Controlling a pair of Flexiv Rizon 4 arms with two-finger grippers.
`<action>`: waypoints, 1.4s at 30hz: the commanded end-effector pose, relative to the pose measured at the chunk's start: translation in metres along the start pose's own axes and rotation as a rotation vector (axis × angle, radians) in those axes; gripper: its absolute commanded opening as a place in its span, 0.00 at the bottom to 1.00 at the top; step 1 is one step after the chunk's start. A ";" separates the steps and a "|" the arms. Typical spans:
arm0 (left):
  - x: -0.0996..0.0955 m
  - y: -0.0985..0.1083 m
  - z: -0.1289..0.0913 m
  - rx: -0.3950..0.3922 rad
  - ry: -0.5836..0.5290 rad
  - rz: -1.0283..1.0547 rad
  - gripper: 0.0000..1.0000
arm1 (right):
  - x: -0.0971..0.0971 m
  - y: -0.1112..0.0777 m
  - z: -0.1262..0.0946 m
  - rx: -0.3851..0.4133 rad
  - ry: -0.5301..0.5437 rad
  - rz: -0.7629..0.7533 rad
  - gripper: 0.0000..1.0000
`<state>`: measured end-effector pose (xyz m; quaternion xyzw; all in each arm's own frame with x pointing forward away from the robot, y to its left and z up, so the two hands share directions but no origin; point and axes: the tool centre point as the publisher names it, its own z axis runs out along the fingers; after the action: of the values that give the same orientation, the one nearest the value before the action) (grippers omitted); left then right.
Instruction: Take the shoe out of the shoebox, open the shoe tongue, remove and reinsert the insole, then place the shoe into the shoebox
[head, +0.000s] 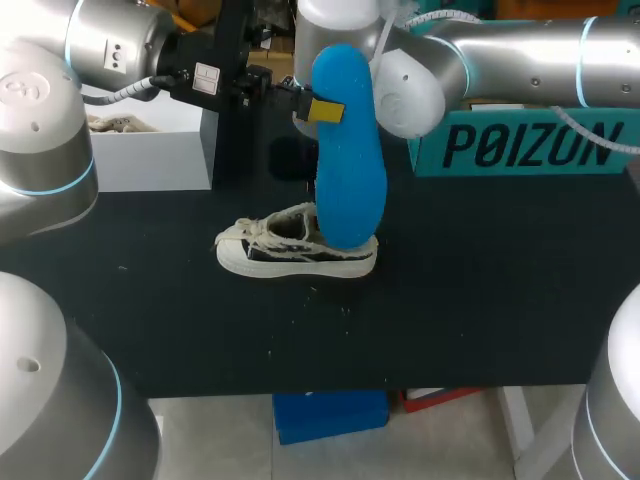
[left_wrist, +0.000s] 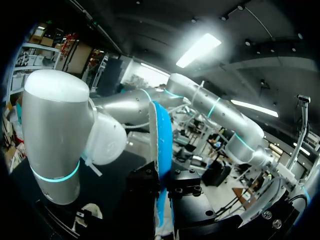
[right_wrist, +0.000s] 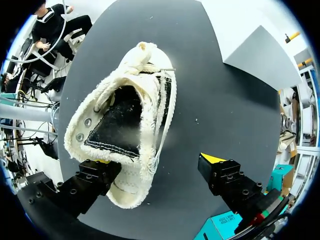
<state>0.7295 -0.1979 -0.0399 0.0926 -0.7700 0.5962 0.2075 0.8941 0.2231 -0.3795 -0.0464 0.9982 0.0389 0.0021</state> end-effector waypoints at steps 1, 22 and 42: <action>0.000 0.001 0.001 0.001 -0.002 0.001 0.00 | 0.001 0.002 0.006 -0.005 0.001 0.004 1.00; 0.000 0.001 0.001 0.001 -0.002 0.001 0.00 | 0.005 0.006 0.023 -0.042 0.034 0.024 0.00; 0.000 0.001 0.001 0.001 -0.002 0.001 0.00 | 0.005 0.006 0.023 -0.042 0.034 0.024 0.00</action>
<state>0.7295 -0.1979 -0.0399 0.0926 -0.7700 0.5962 0.2075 0.8883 0.2298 -0.4017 -0.0355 0.9974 0.0602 -0.0163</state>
